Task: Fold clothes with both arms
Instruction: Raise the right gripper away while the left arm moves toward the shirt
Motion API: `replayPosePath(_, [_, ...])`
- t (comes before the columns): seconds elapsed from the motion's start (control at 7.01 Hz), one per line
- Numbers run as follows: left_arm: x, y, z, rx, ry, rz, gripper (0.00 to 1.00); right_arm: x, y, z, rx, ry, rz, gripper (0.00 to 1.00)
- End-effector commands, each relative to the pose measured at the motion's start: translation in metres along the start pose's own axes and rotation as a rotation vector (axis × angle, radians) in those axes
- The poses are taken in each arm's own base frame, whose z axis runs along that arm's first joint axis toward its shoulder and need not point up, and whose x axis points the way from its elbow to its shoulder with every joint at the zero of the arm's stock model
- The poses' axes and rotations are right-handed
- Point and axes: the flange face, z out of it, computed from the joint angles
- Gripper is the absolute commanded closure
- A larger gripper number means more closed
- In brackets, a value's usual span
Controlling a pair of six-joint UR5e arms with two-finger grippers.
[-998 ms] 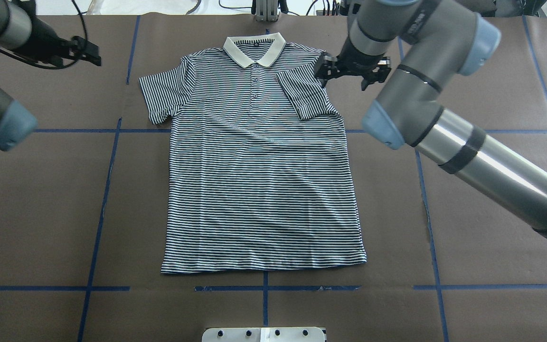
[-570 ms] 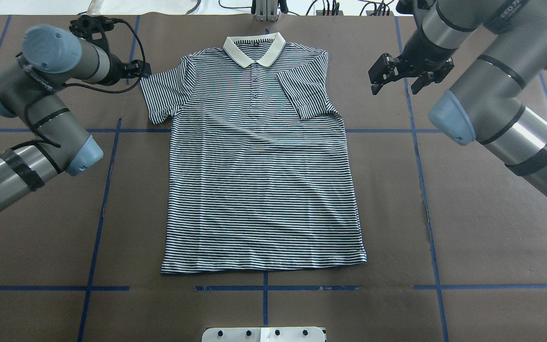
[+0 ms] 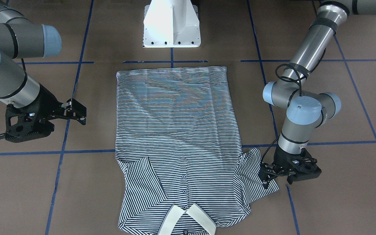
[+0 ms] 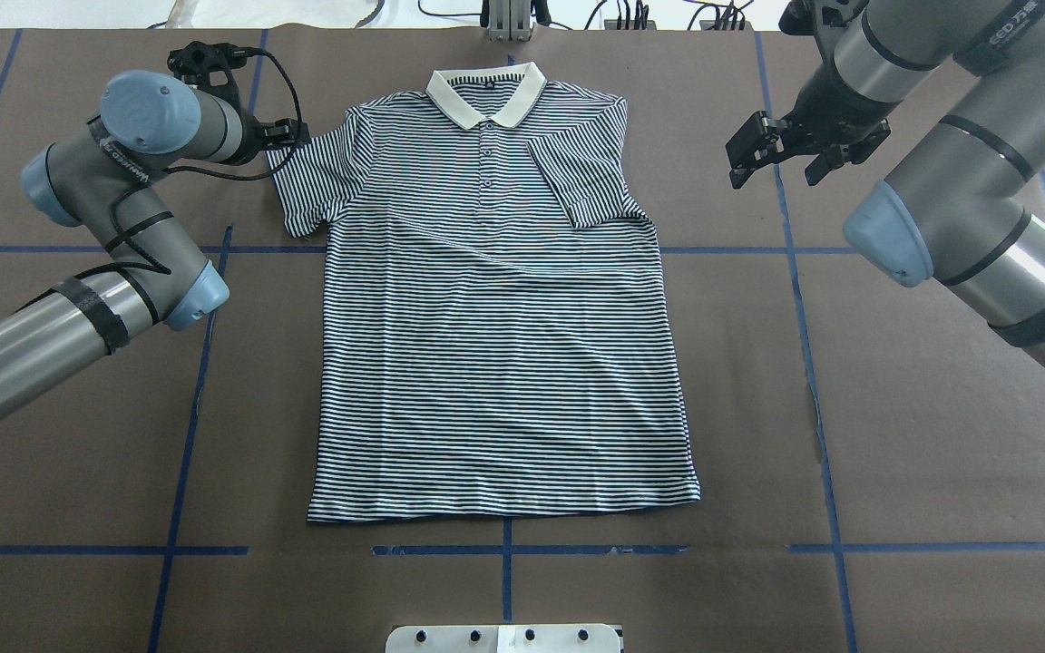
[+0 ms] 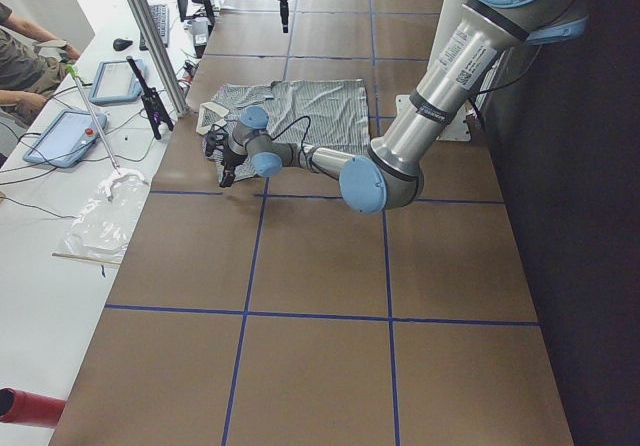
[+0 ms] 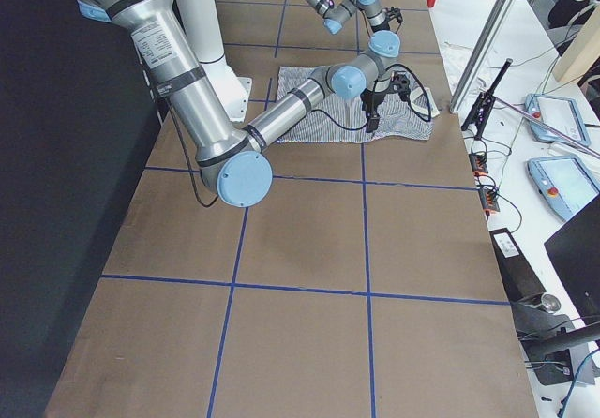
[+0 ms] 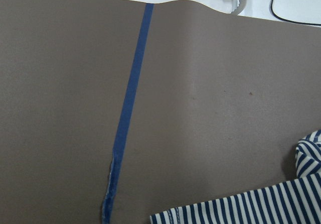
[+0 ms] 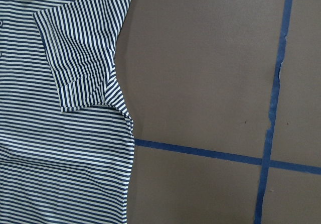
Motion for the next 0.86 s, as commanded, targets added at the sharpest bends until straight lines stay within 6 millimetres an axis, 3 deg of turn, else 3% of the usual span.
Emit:
replayPosePath(0.0, [-0.0013,0.0011,0.0084,0.013,0.002,0.004,0.1,-0.003,-0.0008,0.0007,0.0,0.0,0.001,0.0])
replayPosePath(0.29, [0.0038,0.0,0.01,0.012,0.003,0.005,0.23,-0.0017,-0.0015,0.0025,-0.002,0.003,0.01,0.0])
replayPosePath(0.71, [0.0037,-0.0002,0.0122,0.01,-0.003,0.018,0.66,-0.0013,-0.0018,0.003,-0.003,0.003,0.011,0.0])
